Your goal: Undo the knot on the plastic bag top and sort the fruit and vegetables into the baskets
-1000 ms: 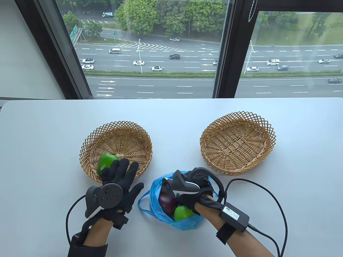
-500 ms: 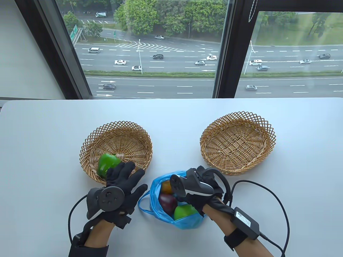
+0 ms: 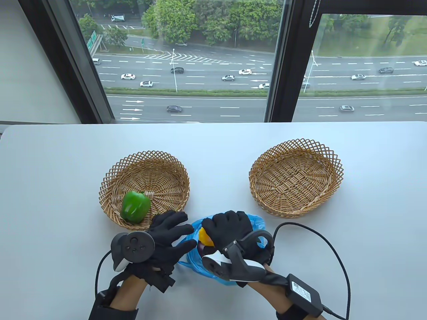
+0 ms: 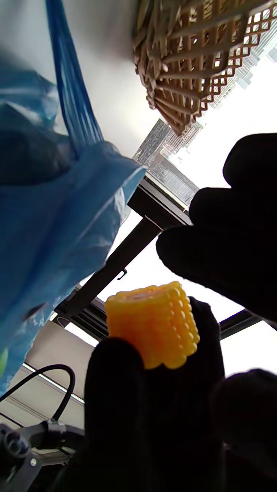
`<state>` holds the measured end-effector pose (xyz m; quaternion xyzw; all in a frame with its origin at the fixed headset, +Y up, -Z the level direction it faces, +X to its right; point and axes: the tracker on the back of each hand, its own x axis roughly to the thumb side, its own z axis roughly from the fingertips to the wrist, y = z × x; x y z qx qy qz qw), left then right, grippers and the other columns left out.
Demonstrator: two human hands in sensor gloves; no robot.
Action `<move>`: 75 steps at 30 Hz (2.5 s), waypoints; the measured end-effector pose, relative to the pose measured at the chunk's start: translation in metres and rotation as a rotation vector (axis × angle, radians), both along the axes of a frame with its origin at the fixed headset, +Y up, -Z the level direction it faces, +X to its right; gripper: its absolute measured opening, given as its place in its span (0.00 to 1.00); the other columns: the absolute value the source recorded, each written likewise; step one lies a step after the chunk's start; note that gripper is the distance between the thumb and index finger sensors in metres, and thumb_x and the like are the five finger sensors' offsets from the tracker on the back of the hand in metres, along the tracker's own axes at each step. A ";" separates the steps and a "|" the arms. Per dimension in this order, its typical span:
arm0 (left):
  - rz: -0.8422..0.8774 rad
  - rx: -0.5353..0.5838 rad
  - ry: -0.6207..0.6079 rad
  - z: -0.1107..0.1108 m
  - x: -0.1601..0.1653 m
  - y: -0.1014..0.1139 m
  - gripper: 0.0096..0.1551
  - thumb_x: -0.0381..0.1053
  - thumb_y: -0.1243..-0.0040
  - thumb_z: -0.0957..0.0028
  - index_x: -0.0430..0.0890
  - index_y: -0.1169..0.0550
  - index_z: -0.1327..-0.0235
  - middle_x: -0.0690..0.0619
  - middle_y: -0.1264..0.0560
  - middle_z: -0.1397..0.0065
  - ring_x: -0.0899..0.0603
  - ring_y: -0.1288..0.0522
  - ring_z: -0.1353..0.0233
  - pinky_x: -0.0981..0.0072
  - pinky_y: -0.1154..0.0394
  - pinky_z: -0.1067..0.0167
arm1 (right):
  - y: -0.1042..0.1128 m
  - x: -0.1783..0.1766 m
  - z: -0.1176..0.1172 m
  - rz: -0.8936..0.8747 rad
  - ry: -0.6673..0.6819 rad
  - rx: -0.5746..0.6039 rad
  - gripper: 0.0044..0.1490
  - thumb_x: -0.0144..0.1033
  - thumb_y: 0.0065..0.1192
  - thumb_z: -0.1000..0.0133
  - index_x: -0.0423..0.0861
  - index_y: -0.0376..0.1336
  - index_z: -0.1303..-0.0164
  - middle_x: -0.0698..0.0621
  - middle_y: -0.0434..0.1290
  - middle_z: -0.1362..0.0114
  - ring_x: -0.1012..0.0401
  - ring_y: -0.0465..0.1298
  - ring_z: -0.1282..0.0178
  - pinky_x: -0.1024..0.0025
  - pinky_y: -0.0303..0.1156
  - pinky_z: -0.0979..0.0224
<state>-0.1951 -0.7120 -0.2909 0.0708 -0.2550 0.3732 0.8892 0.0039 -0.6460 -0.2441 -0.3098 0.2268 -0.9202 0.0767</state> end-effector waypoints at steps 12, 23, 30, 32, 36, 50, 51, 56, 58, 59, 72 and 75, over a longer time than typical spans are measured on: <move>0.068 -0.082 -0.003 -0.003 0.004 -0.003 0.43 0.74 0.38 0.55 0.40 0.12 0.47 0.44 0.23 0.27 0.29 0.36 0.24 0.26 0.46 0.32 | -0.006 -0.001 0.008 -0.027 0.036 0.142 0.50 0.65 0.78 0.55 0.47 0.69 0.28 0.44 0.74 0.33 0.44 0.74 0.35 0.34 0.67 0.31; 0.048 -0.018 0.125 -0.004 -0.009 0.002 0.40 0.70 0.35 0.53 0.39 0.12 0.47 0.46 0.25 0.25 0.29 0.39 0.22 0.26 0.48 0.32 | -0.004 0.027 -0.005 -0.062 0.023 0.048 0.47 0.67 0.65 0.48 0.49 0.66 0.24 0.44 0.70 0.25 0.42 0.72 0.29 0.35 0.67 0.30; -0.043 0.107 0.353 -0.011 -0.033 0.006 0.39 0.67 0.35 0.52 0.46 0.20 0.33 0.41 0.40 0.16 0.27 0.48 0.20 0.26 0.51 0.31 | -0.010 0.093 -0.025 -0.192 -0.099 0.028 0.42 0.64 0.63 0.44 0.47 0.67 0.26 0.41 0.68 0.22 0.39 0.71 0.28 0.35 0.67 0.31; -0.119 0.138 0.436 -0.014 -0.039 0.007 0.38 0.68 0.36 0.51 0.49 0.22 0.31 0.40 0.44 0.14 0.27 0.51 0.19 0.26 0.52 0.31 | -0.012 0.109 -0.027 -0.228 -0.137 0.007 0.40 0.63 0.63 0.43 0.47 0.68 0.29 0.40 0.68 0.22 0.39 0.71 0.28 0.35 0.68 0.32; -0.185 0.130 0.530 -0.020 -0.053 0.003 0.37 0.68 0.36 0.50 0.50 0.21 0.31 0.39 0.46 0.13 0.27 0.55 0.19 0.26 0.55 0.31 | -0.019 0.131 -0.029 -0.309 -0.162 -0.061 0.39 0.62 0.63 0.42 0.46 0.68 0.30 0.38 0.67 0.21 0.38 0.70 0.28 0.35 0.67 0.32; -0.310 -0.065 0.635 -0.044 -0.080 -0.016 0.36 0.67 0.31 0.52 0.52 0.18 0.32 0.39 0.48 0.12 0.28 0.59 0.18 0.27 0.59 0.30 | -0.023 0.145 -0.036 -0.372 -0.172 -0.132 0.35 0.62 0.61 0.42 0.47 0.70 0.36 0.37 0.66 0.21 0.37 0.69 0.27 0.35 0.67 0.32; -0.319 -0.062 0.644 -0.045 -0.081 -0.016 0.36 0.67 0.31 0.52 0.52 0.18 0.32 0.39 0.48 0.12 0.28 0.59 0.19 0.27 0.59 0.31 | -0.023 0.146 -0.036 -0.370 -0.172 -0.134 0.35 0.62 0.61 0.41 0.47 0.70 0.36 0.37 0.66 0.21 0.37 0.69 0.27 0.35 0.67 0.32; -0.378 -0.069 0.704 -0.046 -0.090 -0.017 0.36 0.65 0.30 0.53 0.53 0.19 0.31 0.39 0.48 0.12 0.28 0.59 0.18 0.27 0.59 0.30 | -0.023 0.145 -0.036 -0.366 -0.167 -0.153 0.35 0.62 0.61 0.41 0.47 0.70 0.36 0.37 0.66 0.21 0.36 0.69 0.27 0.34 0.67 0.32; -0.376 -0.078 0.716 -0.046 -0.092 -0.018 0.36 0.64 0.29 0.53 0.52 0.19 0.31 0.39 0.49 0.12 0.28 0.59 0.18 0.27 0.59 0.30 | -0.023 0.145 -0.037 -0.363 -0.164 -0.159 0.35 0.62 0.61 0.41 0.47 0.70 0.35 0.37 0.66 0.20 0.36 0.69 0.27 0.34 0.67 0.32; -0.377 -0.084 0.718 -0.046 -0.093 -0.018 0.36 0.63 0.29 0.53 0.53 0.19 0.31 0.39 0.49 0.12 0.28 0.59 0.19 0.27 0.59 0.30 | -0.023 0.144 -0.037 -0.361 -0.162 -0.162 0.35 0.62 0.61 0.41 0.47 0.70 0.36 0.37 0.66 0.20 0.36 0.69 0.27 0.34 0.67 0.32; -0.379 -0.252 0.701 -0.052 -0.093 -0.022 0.35 0.57 0.30 0.49 0.54 0.22 0.25 0.38 0.57 0.12 0.28 0.67 0.20 0.29 0.64 0.31 | -0.027 0.138 -0.037 -0.340 -0.138 -0.196 0.36 0.62 0.61 0.41 0.47 0.70 0.35 0.37 0.65 0.20 0.36 0.69 0.27 0.34 0.67 0.32; -0.362 -0.282 0.696 -0.053 -0.095 -0.023 0.35 0.57 0.30 0.49 0.54 0.22 0.25 0.38 0.57 0.12 0.29 0.68 0.21 0.29 0.65 0.31 | -0.027 0.137 -0.037 -0.338 -0.135 -0.207 0.35 0.62 0.61 0.41 0.47 0.70 0.35 0.37 0.65 0.20 0.36 0.69 0.26 0.34 0.67 0.32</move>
